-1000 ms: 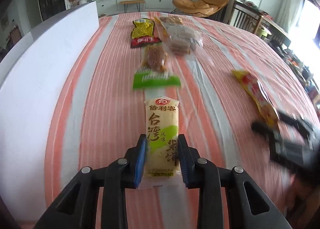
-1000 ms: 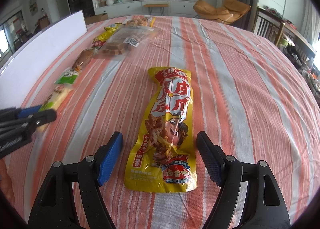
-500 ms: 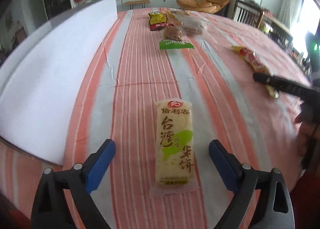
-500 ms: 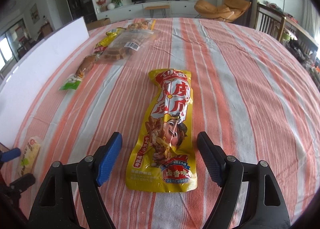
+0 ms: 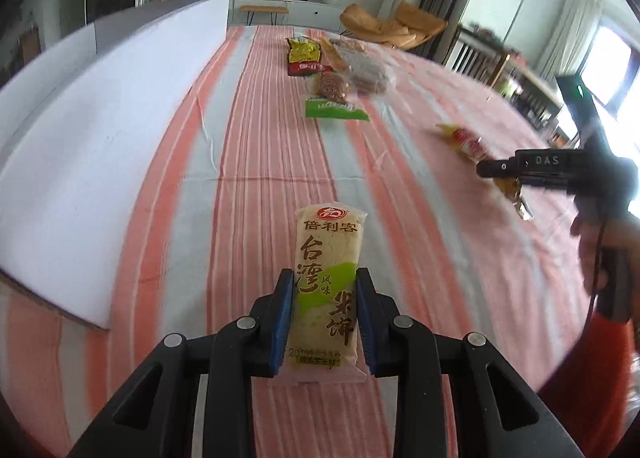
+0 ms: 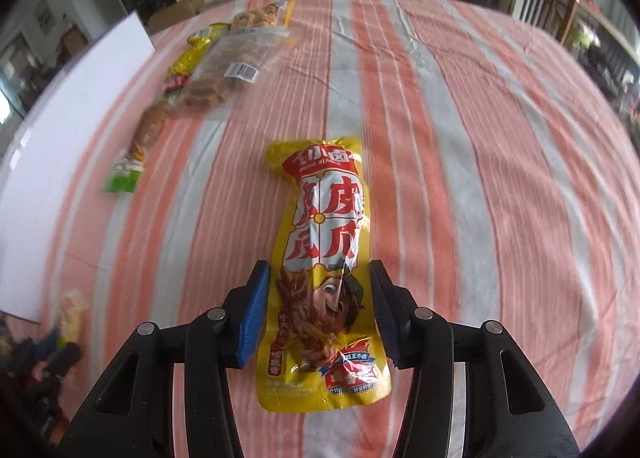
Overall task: Organize snacks
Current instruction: 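Carry both held packets over the white box and open both tools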
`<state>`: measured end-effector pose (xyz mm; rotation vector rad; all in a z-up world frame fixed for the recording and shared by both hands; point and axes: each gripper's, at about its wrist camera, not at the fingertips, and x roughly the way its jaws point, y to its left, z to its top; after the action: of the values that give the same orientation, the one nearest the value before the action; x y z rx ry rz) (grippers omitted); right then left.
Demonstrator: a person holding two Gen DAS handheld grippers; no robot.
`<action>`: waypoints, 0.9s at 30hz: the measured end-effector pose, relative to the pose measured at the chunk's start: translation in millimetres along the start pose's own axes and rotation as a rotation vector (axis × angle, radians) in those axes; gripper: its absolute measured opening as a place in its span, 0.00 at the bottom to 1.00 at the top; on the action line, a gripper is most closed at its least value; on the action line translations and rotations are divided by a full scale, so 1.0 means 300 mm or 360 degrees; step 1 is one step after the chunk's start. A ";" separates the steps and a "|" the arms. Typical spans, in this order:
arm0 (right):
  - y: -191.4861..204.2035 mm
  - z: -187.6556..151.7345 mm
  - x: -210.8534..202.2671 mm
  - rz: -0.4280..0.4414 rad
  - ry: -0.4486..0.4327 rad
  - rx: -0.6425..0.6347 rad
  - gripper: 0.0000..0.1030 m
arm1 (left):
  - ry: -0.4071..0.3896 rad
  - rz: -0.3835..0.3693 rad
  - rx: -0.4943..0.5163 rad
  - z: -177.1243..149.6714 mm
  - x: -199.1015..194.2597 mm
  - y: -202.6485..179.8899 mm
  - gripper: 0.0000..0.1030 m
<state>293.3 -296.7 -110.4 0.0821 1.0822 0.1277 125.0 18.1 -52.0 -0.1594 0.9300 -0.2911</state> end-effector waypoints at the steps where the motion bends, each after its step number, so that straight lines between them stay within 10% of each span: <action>1: -0.017 -0.010 -0.026 0.0090 -0.0007 0.0077 0.49 | -0.0012 -0.0050 -0.0032 0.006 -0.012 0.004 0.28; 15: 0.033 -0.042 -0.220 0.0786 -0.0048 0.0505 0.49 | -0.0275 -0.0302 -0.0289 0.162 -0.291 0.129 0.28; 27: 0.721 0.199 -0.331 0.1261 -0.0096 0.0189 0.50 | -0.0370 0.0266 -0.0403 0.360 -0.452 0.626 0.28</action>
<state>286.4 -97.3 32.3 0.6180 0.9459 0.7673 169.4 240.1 66.6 -0.3391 0.7412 0.0018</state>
